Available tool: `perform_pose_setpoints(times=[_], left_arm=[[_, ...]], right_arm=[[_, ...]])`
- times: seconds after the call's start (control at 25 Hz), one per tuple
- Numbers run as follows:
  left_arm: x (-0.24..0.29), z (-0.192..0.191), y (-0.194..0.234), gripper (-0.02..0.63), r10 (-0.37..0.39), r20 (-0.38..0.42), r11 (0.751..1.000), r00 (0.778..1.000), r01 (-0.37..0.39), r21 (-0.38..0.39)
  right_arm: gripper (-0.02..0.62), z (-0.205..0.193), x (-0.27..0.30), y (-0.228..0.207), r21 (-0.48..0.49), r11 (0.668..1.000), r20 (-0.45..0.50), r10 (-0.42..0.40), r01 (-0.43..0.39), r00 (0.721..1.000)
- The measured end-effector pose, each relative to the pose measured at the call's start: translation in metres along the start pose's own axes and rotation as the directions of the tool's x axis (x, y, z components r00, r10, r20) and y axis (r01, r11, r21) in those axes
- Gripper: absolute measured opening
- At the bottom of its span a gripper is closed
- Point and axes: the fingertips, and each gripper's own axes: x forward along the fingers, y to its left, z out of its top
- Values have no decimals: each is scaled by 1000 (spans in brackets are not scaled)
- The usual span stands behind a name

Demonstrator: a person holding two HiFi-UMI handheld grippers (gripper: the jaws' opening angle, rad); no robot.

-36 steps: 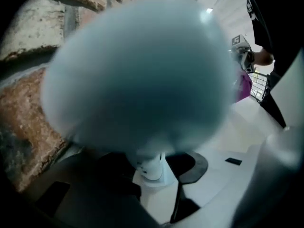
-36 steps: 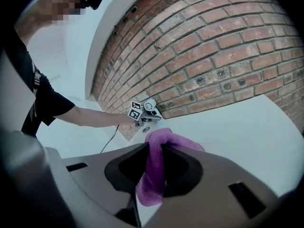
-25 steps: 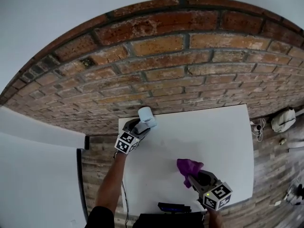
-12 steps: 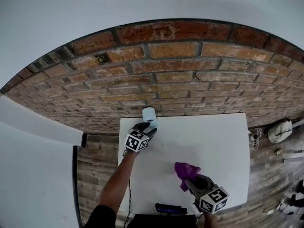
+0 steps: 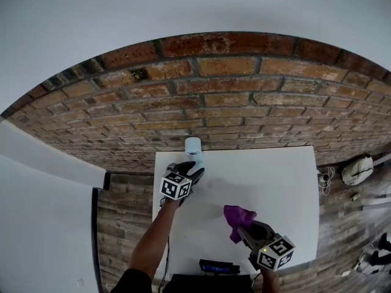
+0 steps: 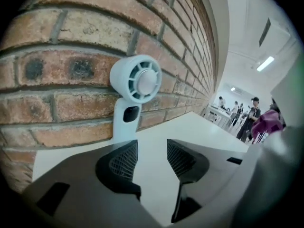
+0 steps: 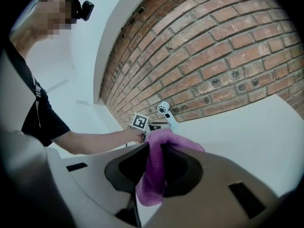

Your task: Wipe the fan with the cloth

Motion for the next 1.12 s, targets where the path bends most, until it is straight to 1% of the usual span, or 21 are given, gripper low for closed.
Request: perform_pose_setpoints(times=[0.08,0.16,0.2,0.28,0.36,0.44,0.52,0.6,0.68,0.76,0.84,0.96,1.12], left_arm=[[-19,-1,-29,204,-54,76,996,996,60,-73],[-45,-3,-58,204,-122,166,979,978,146,-141],[-60,-5,-73,204,-160,211,966,964,197,-169],[-93,-12,-104,204,-237,292,929,927,304,-210],[-127,-23,-133,204,-294,351,892,889,387,-232],[-159,-35,-152,204,-324,395,861,860,441,-253],[-185,-44,-167,202,-343,439,827,830,489,-279],[-203,-49,-181,173,-364,485,788,795,541,-295],[-217,-48,-191,169,-380,531,758,758,584,-292],[-233,-43,-194,166,-383,573,742,725,611,-277],[-251,-35,-194,166,-375,616,732,693,629,-263],[-279,-19,-197,166,-356,666,737,656,635,-232],[-316,-5,-213,166,-355,720,747,596,644,-165]], right_arm=[[63,9,-2,6,15,1000,33,8,-9,999],[63,18,-5,14,51,998,76,19,-22,997],[63,22,-7,18,77,997,101,23,-31,995],[63,26,-14,26,151,987,158,28,-52,987],[63,26,-23,35,251,963,225,41,-99,973],[63,27,-34,48,339,925,313,60,-171,948],[63,30,-49,63,386,892,400,68,-236,914],[63,35,-69,78,396,876,470,64,-275,881],[63,38,-92,89,385,877,517,55,-289,854],[63,36,-111,96,391,870,555,39,-301,831],[63,31,-125,103,394,863,585,32,-318,811],[63,30,-138,112,383,849,622,55,-365,781],[63,36,-155,128,330,815,677,147,-477,721]])
